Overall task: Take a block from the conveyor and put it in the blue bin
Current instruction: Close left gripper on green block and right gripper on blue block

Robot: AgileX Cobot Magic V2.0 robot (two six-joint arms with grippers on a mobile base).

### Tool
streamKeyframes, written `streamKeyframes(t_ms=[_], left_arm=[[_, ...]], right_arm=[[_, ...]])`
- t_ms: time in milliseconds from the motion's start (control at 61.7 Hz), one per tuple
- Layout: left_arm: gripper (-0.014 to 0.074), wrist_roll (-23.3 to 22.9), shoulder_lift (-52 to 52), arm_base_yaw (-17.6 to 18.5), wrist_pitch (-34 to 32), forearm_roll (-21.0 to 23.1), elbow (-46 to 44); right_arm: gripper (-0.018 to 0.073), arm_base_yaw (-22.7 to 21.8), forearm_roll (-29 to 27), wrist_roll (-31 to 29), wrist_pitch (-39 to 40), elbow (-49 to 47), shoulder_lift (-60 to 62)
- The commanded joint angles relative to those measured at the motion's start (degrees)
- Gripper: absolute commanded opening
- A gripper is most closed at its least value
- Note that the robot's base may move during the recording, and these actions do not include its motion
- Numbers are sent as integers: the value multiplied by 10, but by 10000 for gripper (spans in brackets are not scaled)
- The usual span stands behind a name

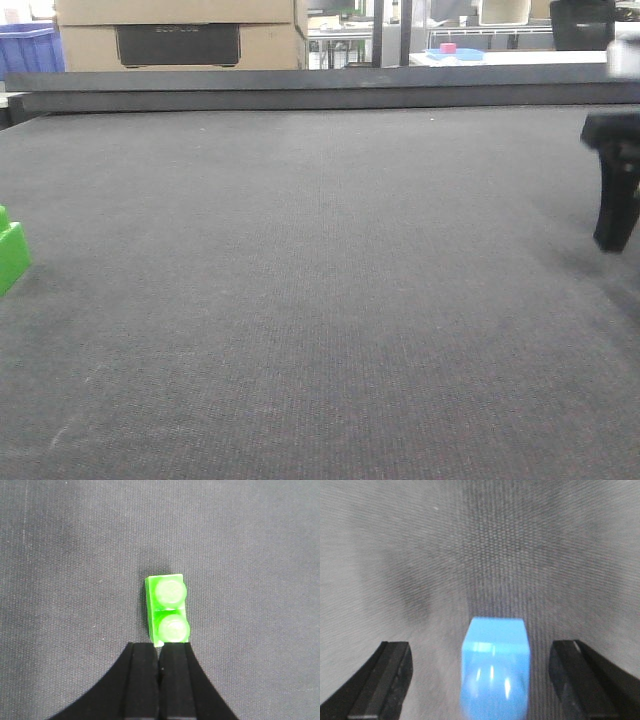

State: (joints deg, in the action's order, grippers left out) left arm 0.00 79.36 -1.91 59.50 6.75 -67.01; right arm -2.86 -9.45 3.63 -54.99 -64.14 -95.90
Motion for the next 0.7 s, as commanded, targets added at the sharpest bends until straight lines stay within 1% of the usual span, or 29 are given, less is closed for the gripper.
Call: streamKeyframes(t_ms=[0, 65, 130, 194, 243, 275, 324, 373, 421, 518, 567, 599, 680], left_arm=[[-111, 0, -1, -1, -5, 7, -5], [-111, -3, -1, -1, -5, 7, -5], [-111, -28, -1, -1, -5, 7, -5], [-111, -53, -1, -1, -5, 7, -5], [-111, -54, -1, 0, -5, 7, -5], [-111, -54, -1, 2, -4, 7, -5], [-111, -55, -1, 11, -1, -1, -6], [-111, -67, -1, 24, 0, -11, -7], [-111, -85, -1, 40, 0, -26, -9], [-111, -143, -1, 78, -1, -81, -11], [-111, -161, -1, 92, -6, -104, -11], [-111, -171, -1, 102, -10, -111, -11], [-111, -172, 2, 114, -25, -105, -11]], right_arm=[[442, 1, 8, -1, 6, -4, -16], [406, 1, 23, -1, 6, -4, -22], [340, 1, 37, -1, 4, -4, -24], [222, 1, 45, -1, 2, -4, -21], [126, 1, 45, -1, 1, -4, -18], [41, 1, 45, -1, 1, -4, -17], [-60, 1, 45, -1, 3, -4, -11], [-169, 1, 45, -1, 5, -4, -6], [-163, 1, 45, -1, 9, -4, 1], [-160, 1, 45, -1, 14, -4, 15], [-160, 1, 45, -1, 14, -4, 22], [-160, 1, 45, -1, 17, -4, 25], [-160, 1, 45, -1, 25, -4, 28]])
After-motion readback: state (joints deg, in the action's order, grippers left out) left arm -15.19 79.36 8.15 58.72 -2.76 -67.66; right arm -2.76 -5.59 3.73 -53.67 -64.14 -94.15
